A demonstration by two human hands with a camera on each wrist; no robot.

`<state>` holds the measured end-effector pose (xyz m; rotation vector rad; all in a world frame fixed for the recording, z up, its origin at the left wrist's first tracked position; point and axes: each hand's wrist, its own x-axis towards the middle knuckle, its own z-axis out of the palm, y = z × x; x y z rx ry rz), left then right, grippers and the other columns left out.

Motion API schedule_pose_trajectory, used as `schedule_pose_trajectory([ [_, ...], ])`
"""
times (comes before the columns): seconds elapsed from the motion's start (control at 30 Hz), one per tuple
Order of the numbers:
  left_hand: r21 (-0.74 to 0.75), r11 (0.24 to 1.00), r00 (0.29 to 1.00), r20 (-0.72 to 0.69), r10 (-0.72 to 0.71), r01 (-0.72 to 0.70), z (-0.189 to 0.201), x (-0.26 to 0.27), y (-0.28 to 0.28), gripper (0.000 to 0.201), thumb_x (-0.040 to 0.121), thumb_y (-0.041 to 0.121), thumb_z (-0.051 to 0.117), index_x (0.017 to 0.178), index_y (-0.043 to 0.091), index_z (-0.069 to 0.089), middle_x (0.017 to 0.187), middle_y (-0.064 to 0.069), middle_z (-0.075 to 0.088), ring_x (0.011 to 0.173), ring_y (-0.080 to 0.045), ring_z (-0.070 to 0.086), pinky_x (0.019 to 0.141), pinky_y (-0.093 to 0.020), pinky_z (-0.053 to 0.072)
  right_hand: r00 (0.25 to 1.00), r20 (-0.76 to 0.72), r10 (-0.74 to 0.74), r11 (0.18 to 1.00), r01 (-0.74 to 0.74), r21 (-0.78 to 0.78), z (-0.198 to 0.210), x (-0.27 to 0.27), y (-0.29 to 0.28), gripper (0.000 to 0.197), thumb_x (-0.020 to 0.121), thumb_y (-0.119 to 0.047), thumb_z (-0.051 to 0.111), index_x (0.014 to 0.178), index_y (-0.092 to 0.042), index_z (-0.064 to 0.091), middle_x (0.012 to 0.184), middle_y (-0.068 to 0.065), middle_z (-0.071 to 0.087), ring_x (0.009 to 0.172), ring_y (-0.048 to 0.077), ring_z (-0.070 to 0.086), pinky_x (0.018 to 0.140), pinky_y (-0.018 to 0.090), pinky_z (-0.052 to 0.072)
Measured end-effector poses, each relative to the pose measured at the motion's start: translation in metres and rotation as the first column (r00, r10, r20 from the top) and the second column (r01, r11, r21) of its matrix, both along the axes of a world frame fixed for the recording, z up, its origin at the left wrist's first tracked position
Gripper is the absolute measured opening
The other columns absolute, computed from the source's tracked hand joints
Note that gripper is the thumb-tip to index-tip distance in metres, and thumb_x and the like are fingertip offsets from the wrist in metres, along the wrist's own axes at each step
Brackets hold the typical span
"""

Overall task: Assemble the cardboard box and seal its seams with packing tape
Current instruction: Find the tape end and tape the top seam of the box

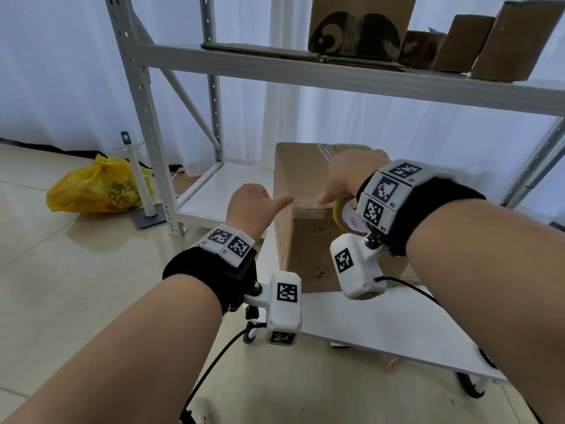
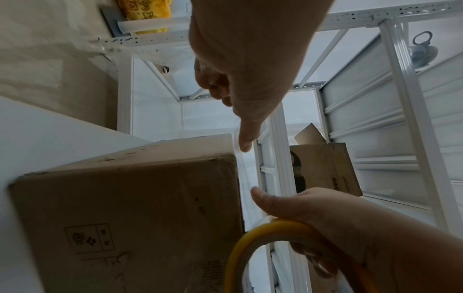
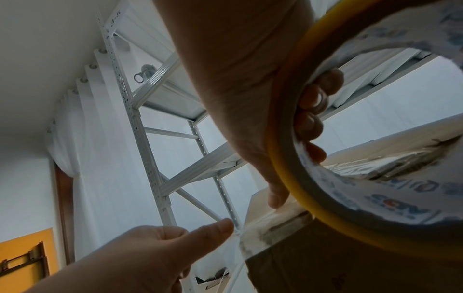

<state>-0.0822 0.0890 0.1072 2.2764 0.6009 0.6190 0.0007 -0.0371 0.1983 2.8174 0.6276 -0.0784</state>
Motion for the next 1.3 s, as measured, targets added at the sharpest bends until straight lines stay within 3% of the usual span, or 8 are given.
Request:
schedule_pose_trajectory([
  [0.27,-0.076,0.997,1.0,0.018,-0.018,0.019,0.0,0.003,-0.002,0.049,0.081,0.043,0.068,0.055,0.013,0.039,0.055,0.0,0.038,0.053,-0.012,0.039,0.052,-0.026,0.031,0.999,-0.042,-0.002,1.0,0.003,0.021,-0.003,0.014,0.001,0.043,0.081,-0.055,0.066,0.075,-0.014,0.055,0.075,0.001,0.056,0.064,0.019,0.05,0.058,0.031,0.036],
  [0.5,-0.119,0.993,1.0,-0.005,-0.016,0.015,-0.007,0.004,-0.005,0.051,0.08,0.044,0.069,0.055,0.011,0.04,0.056,-0.002,0.037,0.054,-0.014,0.038,0.055,-0.027,0.033,0.994,0.055,0.099,0.995,-0.098,-0.009,-0.025,0.036,0.002,0.034,0.085,-0.05,0.061,0.096,-0.018,0.063,0.072,-0.005,0.052,0.055,0.009,0.041,0.047,0.025,0.023],
  [0.67,-0.293,0.956,0.982,-0.182,-0.051,-0.005,-0.014,-0.002,-0.007,0.055,0.084,0.056,0.058,0.06,0.01,0.04,0.058,-0.004,0.034,0.052,-0.016,0.035,0.054,-0.029,0.031,0.997,-0.019,0.071,0.981,-0.073,-0.18,-0.014,0.02,0.013,0.033,0.095,-0.033,0.055,0.118,-0.011,0.063,0.12,0.005,0.064,0.084,0.02,0.062,0.065,0.029,0.044],
  [0.77,-0.528,0.848,0.96,-0.256,-0.109,-0.045,-0.019,-0.007,-0.01,0.051,0.089,0.055,0.051,0.074,0.007,0.055,0.058,-0.004,0.039,0.046,-0.014,0.032,0.045,-0.023,0.028,0.999,-0.042,-0.005,0.975,-0.004,-0.224,-0.011,0.02,0.021,0.041,0.092,-0.038,0.059,0.122,-0.01,0.062,0.123,0.004,0.063,0.071,0.019,0.057,0.052,0.031,0.037],
  [0.93,-0.645,0.764,0.961,-0.228,-0.16,-0.025,-0.027,-0.005,-0.02,0.04,0.096,0.041,0.048,0.079,0.007,0.06,0.06,-0.004,0.047,0.046,-0.012,0.035,0.046,-0.021,0.031,0.999,-0.011,0.051,0.989,-0.052,-0.14,-0.023,0.025,0.015,0.031,0.091,-0.038,0.059,0.099,-0.009,0.064,0.074,0.002,0.057,0.061,0.017,0.054,0.047,0.03,0.032],
  [1.03,-0.653,0.756,0.962,-0.225,-0.157,-0.03,-0.034,0.0,-0.021,0.042,0.094,0.044,0.05,0.089,0.004,0.061,0.07,-0.006,0.056,0.056,-0.013,0.046,0.054,-0.023,0.04,0.997,-0.039,0.071,0.997,-0.071,-0.014,-0.031,0.03,0.01,0.027,0.094,-0.033,0.054,0.107,-0.011,0.064,0.094,0.003,0.065,0.077,0.021,0.06,0.063,0.03,0.042],
  [1.17,-0.641,0.767,0.962,-0.233,-0.143,-0.042,-0.034,0.002,-0.021,0.048,0.094,0.045,0.049,0.109,0.0,0.057,0.09,-0.008,0.063,0.078,-0.014,0.059,0.062,-0.024,0.051,0.996,-0.02,0.087,0.971,-0.08,0.226,-0.029,0.016,-0.003,0.02,0.084,-0.034,0.055,0.1,-0.025,0.061,0.086,-0.003,0.051,0.067,0.018,0.044,0.05,0.031,0.03],
  [1.3,-0.603,0.797,0.962,-0.24,-0.133,-0.04,-0.032,0.002,-0.022,0.053,0.095,0.046,0.048,0.117,-0.002,0.055,0.1,-0.013,0.062,0.09,-0.021,0.06,0.071,-0.028,0.054,0.991,-0.127,-0.047,0.999,0.049,0.011,-0.015,0.003,0.006,0.035,0.092,-0.039,0.054,0.115,-0.014,0.061,0.09,0.002,0.056,0.072,0.021,0.048,0.058,0.032,0.037],
])
